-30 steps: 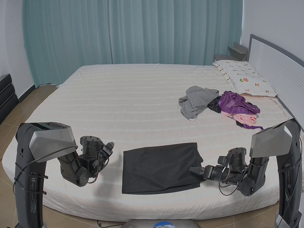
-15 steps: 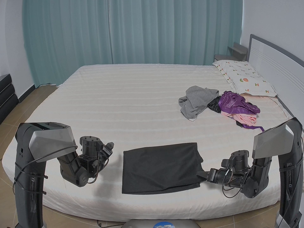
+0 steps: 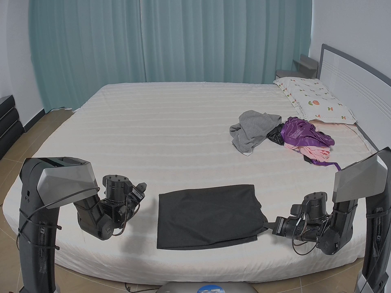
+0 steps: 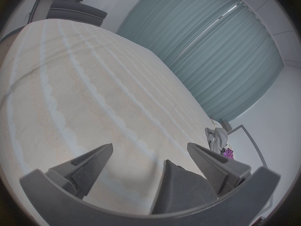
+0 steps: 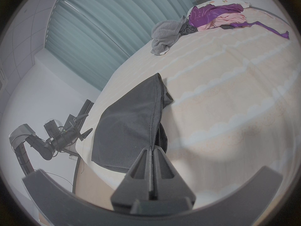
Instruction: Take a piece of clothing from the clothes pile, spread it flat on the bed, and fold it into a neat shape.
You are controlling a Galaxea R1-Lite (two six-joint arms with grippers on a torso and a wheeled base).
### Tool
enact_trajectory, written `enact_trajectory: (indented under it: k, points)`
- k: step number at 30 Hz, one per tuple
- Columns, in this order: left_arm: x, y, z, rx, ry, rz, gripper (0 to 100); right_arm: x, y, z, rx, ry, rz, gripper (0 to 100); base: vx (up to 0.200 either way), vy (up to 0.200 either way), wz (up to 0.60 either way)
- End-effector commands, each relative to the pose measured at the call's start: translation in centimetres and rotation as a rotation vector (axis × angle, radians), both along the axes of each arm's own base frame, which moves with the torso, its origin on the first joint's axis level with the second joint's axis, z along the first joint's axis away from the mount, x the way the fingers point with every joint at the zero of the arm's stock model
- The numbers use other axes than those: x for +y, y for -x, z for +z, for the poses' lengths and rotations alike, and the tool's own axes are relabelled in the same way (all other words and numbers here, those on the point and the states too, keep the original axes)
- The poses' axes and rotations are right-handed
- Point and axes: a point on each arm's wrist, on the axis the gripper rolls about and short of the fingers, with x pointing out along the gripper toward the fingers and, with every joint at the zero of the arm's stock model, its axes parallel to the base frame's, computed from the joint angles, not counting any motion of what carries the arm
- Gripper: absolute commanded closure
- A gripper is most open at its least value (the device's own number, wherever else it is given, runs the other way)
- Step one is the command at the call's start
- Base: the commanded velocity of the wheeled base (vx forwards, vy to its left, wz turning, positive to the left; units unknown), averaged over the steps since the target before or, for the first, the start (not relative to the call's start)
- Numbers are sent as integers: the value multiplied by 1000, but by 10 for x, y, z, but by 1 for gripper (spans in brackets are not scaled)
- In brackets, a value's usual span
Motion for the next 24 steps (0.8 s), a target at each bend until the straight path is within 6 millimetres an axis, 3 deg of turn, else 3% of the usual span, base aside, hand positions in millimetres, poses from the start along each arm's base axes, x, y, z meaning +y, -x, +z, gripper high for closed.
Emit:
enact_trajectory:
  k: [1, 16, 17, 21, 24]
  points:
    - [0, 0, 0, 0, 0, 2, 0, -3, 1, 6, -13, 0, 1, 100, 0, 0, 0]
    - [1, 0, 0, 2, 0, 3, 0, -7, 7, -9, 7, 89, 57, 100, 0, 0, 0]
    - [1, 0, 0, 2, -1, 5, 0, -7, 7, -10, 9, 91, 58, 0, 0, 0, 0]
    - [1, 0, 0, 2, 0, 3, 0, -7, 3, -6, -13, 83, 56, 0, 0, 0, 0]
    - [1, -1, 0, 0, 0, 2, 0, -8, -15, -1, -76, 63, 31, 0, 0, 0, 0]
